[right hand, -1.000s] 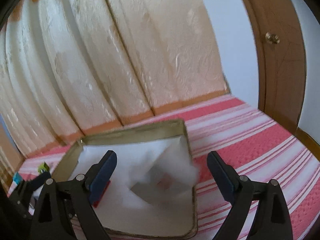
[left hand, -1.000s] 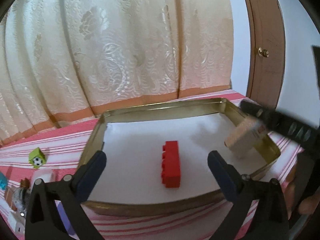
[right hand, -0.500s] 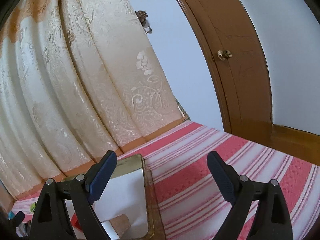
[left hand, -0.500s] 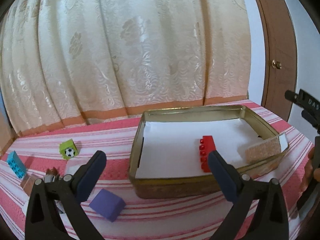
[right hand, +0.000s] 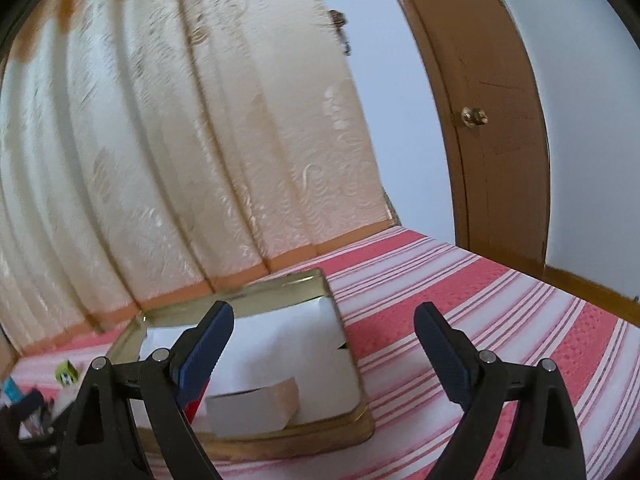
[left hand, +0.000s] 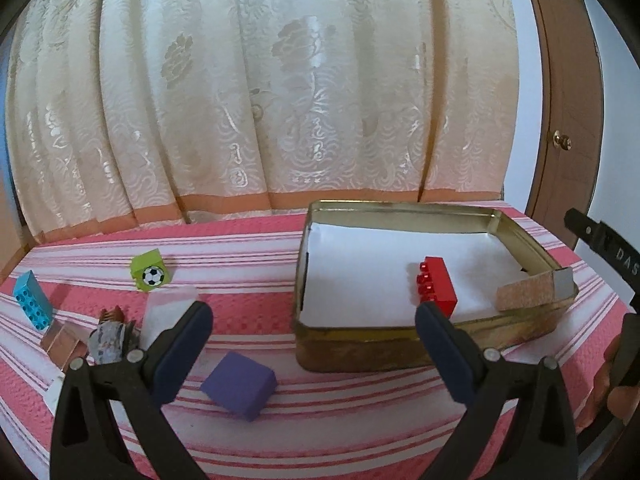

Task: Organize rigid objects
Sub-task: 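Withdraw both tools from the tray back toward the remaining objects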

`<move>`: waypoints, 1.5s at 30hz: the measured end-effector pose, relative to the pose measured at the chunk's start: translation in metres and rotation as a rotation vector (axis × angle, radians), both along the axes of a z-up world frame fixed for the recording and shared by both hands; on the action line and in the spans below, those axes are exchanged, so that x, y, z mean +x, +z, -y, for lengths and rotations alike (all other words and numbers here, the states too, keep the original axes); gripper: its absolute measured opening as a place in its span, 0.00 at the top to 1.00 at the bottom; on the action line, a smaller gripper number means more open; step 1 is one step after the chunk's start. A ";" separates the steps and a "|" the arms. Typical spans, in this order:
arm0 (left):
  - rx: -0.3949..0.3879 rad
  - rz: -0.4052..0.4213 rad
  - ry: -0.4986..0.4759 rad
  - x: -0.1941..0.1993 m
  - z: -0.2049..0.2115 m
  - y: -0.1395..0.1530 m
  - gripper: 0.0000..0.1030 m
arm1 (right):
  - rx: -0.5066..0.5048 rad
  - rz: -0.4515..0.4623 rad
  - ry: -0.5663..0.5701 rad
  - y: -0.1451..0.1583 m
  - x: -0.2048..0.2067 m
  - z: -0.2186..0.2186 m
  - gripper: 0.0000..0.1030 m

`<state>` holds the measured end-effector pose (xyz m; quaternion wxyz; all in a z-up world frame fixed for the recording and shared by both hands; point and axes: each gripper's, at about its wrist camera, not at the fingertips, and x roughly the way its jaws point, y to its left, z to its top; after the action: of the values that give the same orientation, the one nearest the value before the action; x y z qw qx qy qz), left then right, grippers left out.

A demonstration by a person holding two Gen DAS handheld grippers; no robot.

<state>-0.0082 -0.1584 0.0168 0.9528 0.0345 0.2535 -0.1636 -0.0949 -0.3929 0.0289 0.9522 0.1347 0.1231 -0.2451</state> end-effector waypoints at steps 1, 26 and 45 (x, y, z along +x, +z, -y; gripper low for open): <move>0.000 -0.004 -0.001 0.000 -0.003 0.000 0.00 | -0.011 -0.001 0.003 0.000 -0.001 -0.005 0.10; -0.003 -0.055 0.041 0.005 -0.071 -0.006 0.00 | -0.056 -0.011 0.125 -0.004 0.000 -0.091 0.10; -0.024 -0.142 0.135 0.012 -0.142 -0.017 0.00 | -0.038 -0.115 0.319 -0.016 0.027 -0.172 0.10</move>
<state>0.0038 -0.0165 0.0001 0.9416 -0.0059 0.3202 -0.1042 -0.0682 -0.2205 0.0130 0.9728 0.0811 0.1924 -0.1005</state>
